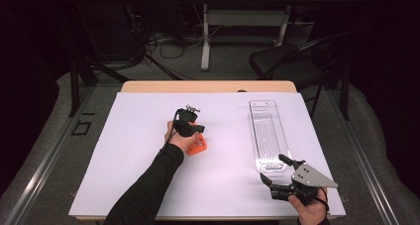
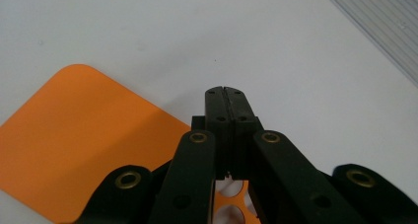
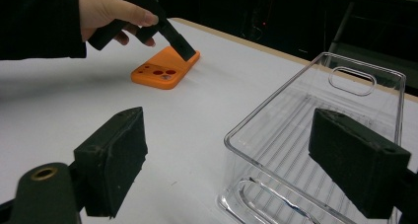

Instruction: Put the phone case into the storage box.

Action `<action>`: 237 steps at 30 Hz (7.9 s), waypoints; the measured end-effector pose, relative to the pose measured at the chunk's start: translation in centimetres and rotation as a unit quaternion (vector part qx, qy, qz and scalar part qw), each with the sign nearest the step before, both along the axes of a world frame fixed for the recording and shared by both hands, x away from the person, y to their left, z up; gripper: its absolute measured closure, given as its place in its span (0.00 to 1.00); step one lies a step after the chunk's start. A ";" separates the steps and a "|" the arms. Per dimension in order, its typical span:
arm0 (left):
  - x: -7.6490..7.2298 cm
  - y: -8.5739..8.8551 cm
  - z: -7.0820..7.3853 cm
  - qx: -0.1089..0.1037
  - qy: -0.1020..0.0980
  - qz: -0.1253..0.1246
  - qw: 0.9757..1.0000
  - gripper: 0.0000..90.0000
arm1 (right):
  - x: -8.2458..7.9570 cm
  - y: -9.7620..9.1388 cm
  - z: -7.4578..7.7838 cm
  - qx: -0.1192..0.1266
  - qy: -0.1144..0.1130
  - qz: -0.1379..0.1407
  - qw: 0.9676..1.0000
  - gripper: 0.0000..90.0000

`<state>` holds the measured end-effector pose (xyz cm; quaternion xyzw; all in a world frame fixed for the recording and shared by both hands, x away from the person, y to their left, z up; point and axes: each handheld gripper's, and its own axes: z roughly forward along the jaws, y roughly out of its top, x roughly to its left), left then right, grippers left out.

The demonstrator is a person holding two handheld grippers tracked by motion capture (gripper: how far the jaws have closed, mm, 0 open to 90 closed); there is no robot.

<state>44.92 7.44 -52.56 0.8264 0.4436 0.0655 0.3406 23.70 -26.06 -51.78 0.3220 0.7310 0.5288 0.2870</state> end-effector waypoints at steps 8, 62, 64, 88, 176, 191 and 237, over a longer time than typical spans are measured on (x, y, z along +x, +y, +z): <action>0.8 -0.5 -1.2 0.016 0.007 0.006 1.000 1.00 | 0.0 0.0 0.0 0.000 0.002 0.002 1.000 0.16; -3.7 2.5 -1.0 0.066 0.062 -0.028 0.996 1.00 | -0.2 0.0 -0.1 0.001 0.005 0.003 1.000 0.16; -4.0 2.8 -0.9 0.068 0.063 -0.030 0.995 1.00 | -0.1 0.0 -0.1 0.002 0.005 0.003 1.000 0.16; -6.6 7.4 -0.9 0.067 0.065 -0.022 0.995 1.00 | -0.1 0.1 -0.2 0.000 0.007 0.002 1.000 0.16; -7.4 11.5 2.8 0.016 0.041 -0.023 0.999 0.17 | 0.0 0.2 -0.3 -0.005 0.012 0.005 1.000 0.16; -6.2 11.6 3.1 0.057 0.048 -0.021 0.997 0.01 | 0.0 0.3 -0.3 -0.005 0.012 0.005 1.000 0.16; -1.4 10.7 0.2 0.126 0.143 -0.004 0.982 0.07 | 0.0 0.3 -0.4 -0.003 0.013 0.005 1.000 0.16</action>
